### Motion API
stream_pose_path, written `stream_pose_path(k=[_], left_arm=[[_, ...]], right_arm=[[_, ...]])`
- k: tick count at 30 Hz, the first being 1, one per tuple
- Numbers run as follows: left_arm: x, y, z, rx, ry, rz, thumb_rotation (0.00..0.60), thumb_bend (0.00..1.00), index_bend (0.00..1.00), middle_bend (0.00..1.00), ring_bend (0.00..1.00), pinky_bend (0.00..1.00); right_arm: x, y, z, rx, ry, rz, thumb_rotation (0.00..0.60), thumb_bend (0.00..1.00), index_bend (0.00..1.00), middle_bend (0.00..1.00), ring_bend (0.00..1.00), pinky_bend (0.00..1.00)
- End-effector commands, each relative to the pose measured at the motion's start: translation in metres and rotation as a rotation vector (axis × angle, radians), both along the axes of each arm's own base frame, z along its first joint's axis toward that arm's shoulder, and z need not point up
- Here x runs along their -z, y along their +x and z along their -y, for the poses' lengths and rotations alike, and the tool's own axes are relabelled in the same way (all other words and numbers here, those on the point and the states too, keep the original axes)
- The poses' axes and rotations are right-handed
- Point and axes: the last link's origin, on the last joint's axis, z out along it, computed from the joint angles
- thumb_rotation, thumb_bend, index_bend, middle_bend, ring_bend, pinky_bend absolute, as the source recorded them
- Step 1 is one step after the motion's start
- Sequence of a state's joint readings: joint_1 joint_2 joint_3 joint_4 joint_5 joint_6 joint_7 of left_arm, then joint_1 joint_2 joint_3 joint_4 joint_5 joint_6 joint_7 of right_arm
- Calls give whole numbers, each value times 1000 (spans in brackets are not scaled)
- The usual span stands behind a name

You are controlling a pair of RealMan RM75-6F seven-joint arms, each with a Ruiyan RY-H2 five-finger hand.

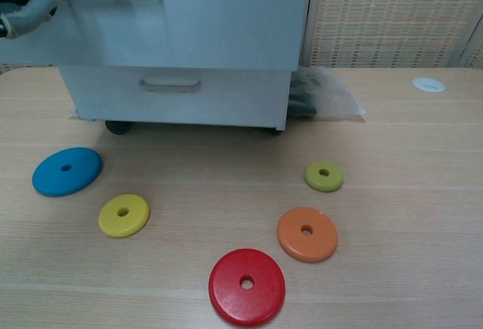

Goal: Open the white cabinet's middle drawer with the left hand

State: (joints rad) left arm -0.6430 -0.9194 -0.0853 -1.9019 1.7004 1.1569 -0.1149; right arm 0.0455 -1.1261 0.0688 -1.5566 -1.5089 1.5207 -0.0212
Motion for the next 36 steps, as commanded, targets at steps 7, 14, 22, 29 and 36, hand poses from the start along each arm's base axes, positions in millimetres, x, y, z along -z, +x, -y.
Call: stream_pose_path(k=[7,14,22,29,36], left_arm=[[-2,-3,13,-1,-16,-7,600,683,221,920,942,1000],[-5,-3,21,6,-14,-2,600,683,221,921,942,1000],[-7,-3,31,19,-20,-4,600,683,221,921,942,1000],[-9,-6,39,19,-20,-8,600,683,224,921,942,1000],[-12,-7,46,20,-16,-14,600,683,224,921,942,1000]], right_arm=[[0,0,-1,2,-1,2,600,205,160,210,173,145],[0,0,-1,0,-2,1,600,205,160,210,173,145],[-1,0,-2,-1,-4,0,600,205,160,210,173,145],[-1,1,-3,-3,-6,2,600,204,160,210,173,145],[-2,1,-3,-6,-10,1,600,205,160,210,173,145]])
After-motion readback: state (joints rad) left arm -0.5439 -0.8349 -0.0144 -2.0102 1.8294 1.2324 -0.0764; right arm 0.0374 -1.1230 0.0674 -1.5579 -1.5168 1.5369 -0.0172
